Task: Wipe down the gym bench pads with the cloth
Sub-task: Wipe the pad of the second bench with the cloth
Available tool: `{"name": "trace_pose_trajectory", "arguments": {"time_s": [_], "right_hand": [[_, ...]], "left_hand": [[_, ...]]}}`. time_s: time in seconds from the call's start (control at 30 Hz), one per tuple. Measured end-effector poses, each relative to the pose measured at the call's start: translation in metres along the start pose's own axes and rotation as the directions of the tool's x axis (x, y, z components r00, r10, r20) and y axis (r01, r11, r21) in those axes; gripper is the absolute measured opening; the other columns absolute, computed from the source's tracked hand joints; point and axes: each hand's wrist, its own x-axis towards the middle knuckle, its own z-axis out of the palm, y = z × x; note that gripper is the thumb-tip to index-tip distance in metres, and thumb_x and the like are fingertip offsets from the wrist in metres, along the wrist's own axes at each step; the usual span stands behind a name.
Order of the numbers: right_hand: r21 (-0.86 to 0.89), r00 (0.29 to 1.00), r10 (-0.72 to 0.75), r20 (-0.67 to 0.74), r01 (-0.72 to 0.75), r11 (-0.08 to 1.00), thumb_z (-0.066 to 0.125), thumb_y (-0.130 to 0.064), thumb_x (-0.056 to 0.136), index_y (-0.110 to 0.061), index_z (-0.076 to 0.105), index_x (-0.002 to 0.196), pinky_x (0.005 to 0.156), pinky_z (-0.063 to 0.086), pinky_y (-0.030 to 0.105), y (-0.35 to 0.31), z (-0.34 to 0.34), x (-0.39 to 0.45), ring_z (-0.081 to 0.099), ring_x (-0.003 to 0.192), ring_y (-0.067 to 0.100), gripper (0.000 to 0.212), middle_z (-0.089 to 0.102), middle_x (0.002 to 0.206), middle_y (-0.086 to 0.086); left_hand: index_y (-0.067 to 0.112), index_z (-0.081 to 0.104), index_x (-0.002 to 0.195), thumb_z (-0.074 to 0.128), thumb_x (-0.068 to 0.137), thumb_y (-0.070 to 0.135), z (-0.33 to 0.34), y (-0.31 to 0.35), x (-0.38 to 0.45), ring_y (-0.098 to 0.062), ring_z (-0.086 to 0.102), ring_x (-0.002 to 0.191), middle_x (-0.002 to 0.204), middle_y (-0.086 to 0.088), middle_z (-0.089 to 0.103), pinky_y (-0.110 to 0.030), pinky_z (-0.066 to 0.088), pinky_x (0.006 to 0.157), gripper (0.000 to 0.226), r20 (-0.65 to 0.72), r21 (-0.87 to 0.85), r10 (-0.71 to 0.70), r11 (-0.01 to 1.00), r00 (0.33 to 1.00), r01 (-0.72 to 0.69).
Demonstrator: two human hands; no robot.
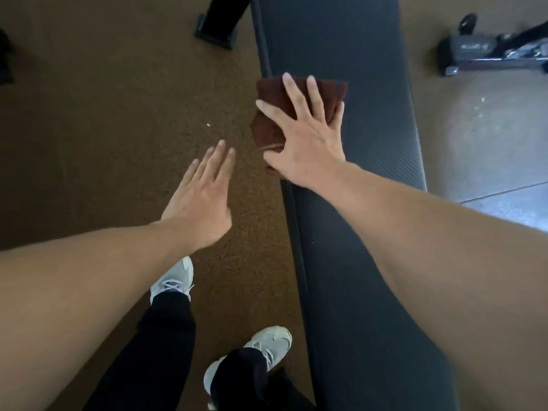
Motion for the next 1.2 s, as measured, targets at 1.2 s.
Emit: {"name": "trace_pose_trajectory", "arguments": {"time_s": [1.2], "right_hand": [[0.134, 0.973, 0.231, 0.018, -0.231, 0.964, 0.048, -0.052, 0.093, -0.044, 0.014, 0.163, 0.122, 0.021, 0.068, -0.044, 0.105, -0.342, 0.002, 0.161, 0.035, 0.078, 0.007, 0.174, 0.002]], "left_hand": [[0.022, 0.012, 0.162, 0.051, 0.096, 0.004, 0.015, 0.055, -0.08, -0.014, 0.005, 0.156, 0.17, 0.003, 0.003, -0.035, 0.015, 0.126, 0.078, -0.078, -0.156, 0.124, 0.978, 0.989, -0.135]]}}
